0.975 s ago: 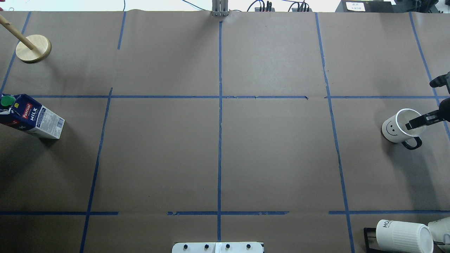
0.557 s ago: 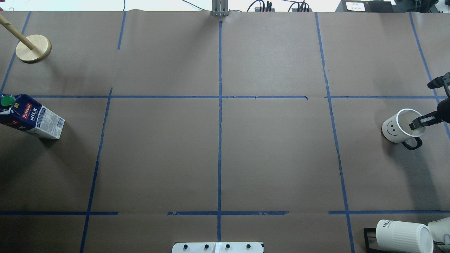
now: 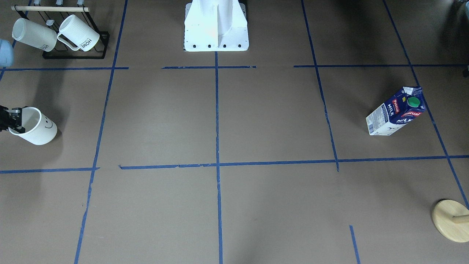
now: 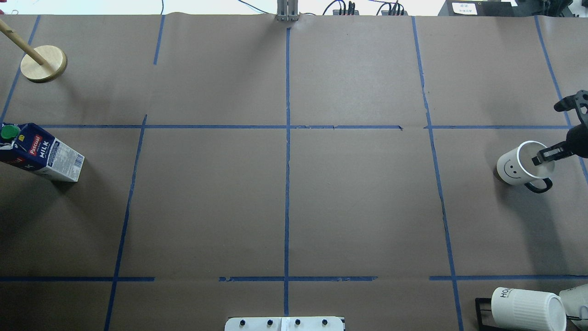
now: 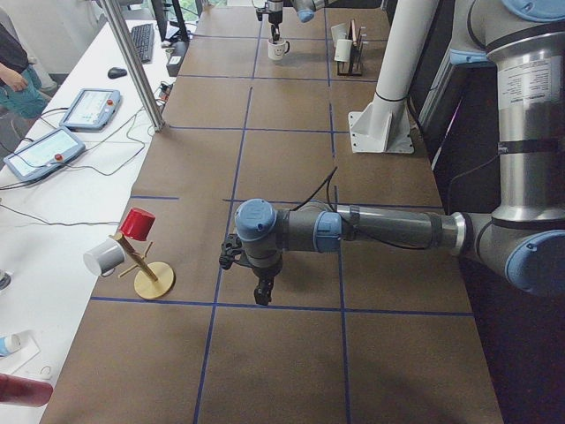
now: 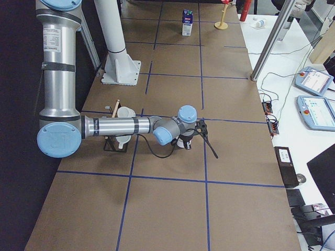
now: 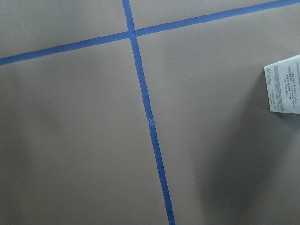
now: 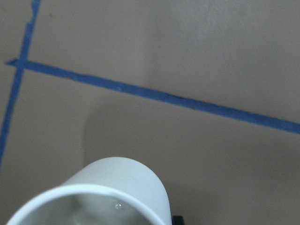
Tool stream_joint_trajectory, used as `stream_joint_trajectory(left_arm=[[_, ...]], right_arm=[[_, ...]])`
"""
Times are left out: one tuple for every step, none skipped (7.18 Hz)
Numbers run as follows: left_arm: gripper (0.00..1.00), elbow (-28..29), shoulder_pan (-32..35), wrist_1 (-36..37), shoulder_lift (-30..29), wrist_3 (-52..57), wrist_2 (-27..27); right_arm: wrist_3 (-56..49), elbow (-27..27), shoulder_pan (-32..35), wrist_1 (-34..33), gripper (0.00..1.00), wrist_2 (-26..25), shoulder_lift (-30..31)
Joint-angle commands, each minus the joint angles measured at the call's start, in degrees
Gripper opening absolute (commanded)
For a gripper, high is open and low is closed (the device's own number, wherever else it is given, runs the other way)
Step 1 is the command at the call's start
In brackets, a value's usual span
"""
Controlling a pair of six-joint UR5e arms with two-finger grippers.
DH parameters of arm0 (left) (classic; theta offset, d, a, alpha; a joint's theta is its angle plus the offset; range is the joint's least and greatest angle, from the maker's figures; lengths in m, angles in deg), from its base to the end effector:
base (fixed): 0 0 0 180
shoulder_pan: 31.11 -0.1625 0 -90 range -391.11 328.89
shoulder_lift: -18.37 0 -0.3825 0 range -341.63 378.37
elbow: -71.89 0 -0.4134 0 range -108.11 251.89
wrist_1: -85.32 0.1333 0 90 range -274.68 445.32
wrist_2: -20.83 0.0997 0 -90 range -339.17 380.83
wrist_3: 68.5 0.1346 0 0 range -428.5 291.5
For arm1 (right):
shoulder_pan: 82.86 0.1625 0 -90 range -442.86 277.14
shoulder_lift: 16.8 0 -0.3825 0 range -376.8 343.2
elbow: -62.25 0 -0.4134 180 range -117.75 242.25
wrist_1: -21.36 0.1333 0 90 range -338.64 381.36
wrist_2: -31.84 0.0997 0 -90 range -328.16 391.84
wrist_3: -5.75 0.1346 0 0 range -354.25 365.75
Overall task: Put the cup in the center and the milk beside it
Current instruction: 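Carry the white mug with the right gripper to the table center and lower it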
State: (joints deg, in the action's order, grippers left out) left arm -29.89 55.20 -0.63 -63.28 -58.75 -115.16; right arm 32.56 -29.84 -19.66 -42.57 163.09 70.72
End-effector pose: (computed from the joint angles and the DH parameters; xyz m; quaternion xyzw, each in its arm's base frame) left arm -0.0071 -0.4572 0.6108 0.0157 0.3904 0.1056 0.9144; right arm -0.2154 -0.5253 0.5480 0.0675 -0.4147 -0.0930 0.9027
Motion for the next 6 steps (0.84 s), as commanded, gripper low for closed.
stream_joint_trajectory(left_arm=[[1.0,-0.1,0.0,0.0,0.0,0.0,-0.1],[1.0,-0.4,0.0,0.0,0.0,0.0,-0.2],[1.0,-1.1,0.0,0.1,0.1,0.0,-0.2],[1.0,-1.5,0.0,0.1,0.3,0.0,-0.1],[1.0,-1.4,0.0,0.1,0.3,0.0,-0.1],[1.0,-1.3,0.0,0.1,0.3,0.0,-0.1]], right_arm=[[4.8,-1.6,-2.4,-12.1,0.0,0.1,-10.9],[10.7,-1.5,-6.1,-15.5,0.0,-0.4,-16.6],[16.5,-0.8,-10.4,-17.1,0.0,-1.7,-21.5],[23.1,-0.3,-14.3,-17.4,0.01,-4.5,-25.3],[32.0,2.9,-18.4,-17.5,0.01,-8.5,-31.1],[37.7,7.3,-21.3,-17.9,0.0,-11.7,-37.0]])
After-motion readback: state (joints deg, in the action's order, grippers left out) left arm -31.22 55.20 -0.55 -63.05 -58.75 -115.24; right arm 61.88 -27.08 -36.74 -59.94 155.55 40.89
